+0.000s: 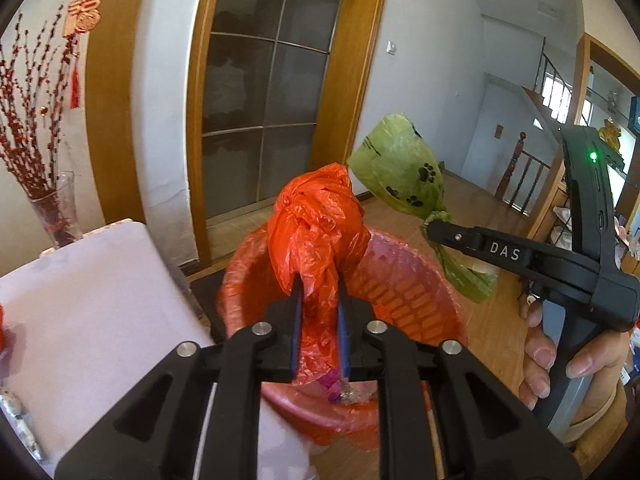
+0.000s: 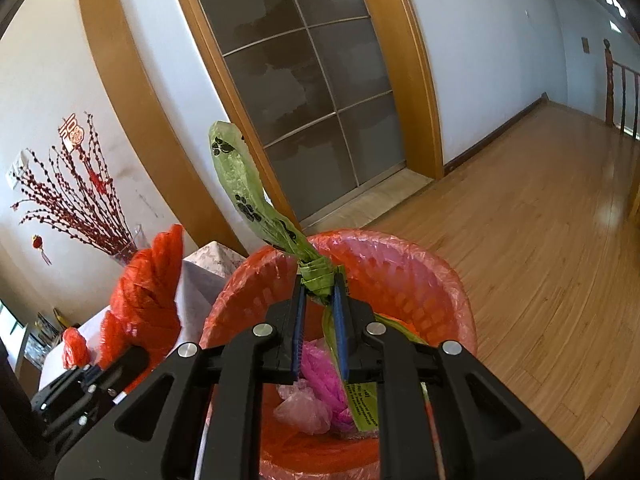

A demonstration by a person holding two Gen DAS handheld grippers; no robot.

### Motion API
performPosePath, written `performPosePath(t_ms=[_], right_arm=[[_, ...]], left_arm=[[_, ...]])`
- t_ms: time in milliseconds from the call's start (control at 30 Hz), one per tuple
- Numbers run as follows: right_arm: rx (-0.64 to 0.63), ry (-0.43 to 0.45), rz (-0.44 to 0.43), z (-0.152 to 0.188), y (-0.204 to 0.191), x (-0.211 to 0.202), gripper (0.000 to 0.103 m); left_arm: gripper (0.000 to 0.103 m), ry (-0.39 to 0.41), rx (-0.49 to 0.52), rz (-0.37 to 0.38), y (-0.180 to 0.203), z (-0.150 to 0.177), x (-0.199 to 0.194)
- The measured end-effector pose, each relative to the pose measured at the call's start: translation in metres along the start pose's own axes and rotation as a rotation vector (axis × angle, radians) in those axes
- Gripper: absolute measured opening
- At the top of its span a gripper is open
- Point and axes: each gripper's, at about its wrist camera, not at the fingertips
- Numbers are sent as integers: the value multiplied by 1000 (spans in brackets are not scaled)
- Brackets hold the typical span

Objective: Collect trash
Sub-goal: 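Open both tools to drop the orange and green bags in, then move both open tools back over the last bags on the table, then grasp the white paw-print bag with the right tool while the left tool grasps the orange bag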

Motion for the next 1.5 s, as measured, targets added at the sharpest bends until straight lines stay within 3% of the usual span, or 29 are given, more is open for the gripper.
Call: performPosePath(t_ms=[67, 200, 367, 433, 533, 767, 1000, 1100, 1200, 1400, 1433, 1500], right_arm=[[8, -2, -3, -1, 3, 2, 23], [36, -16, -10, -1, 8, 7, 38], [24, -17, 7, 1, 14, 4, 38], [-16, -17, 7, 5, 7, 2, 38], [-65, -31, -32, 12, -10, 0, 38], [-194, -83, -240, 45, -95, -5, 38], [-323, -242, -527, 112, -231, 1, 38], [-377, -299, -614, 142, -281, 1, 38], [-413, -379, -667, 169, -320, 8, 38], [-500, -429, -637, 203, -361, 21, 38], [-518, -436, -621, 207, -362, 24, 35], [-563, -411, -594, 211, -361, 25, 17]], left_arm=[[22, -9, -17, 12, 1, 4, 8], [38, -30, -37, 4, -4, 9, 19], [44, -39, -47, -56, -22, 14, 15], [53, -17, -30, -121, -33, 14, 2], [58, 12, -7, -202, -51, 12, -22], [64, 75, 21, -466, -124, 11, -109], [65, 89, -39, -745, -216, 15, -196], [65, 90, -80, -822, -249, 16, -226], [65, 90, -132, -873, -278, 20, -251], [65, 93, -169, -887, -301, 26, -265], [65, 90, -174, -880, -303, 26, -264], [65, 81, -182, -860, -305, 24, -260]])
Point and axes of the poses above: each gripper's, at about its wrist camera, not at the fingertips, and x roughly the way its jaws point, y to its right, z to its underside, and after that the axes turned 15 degrees about y, right-handed
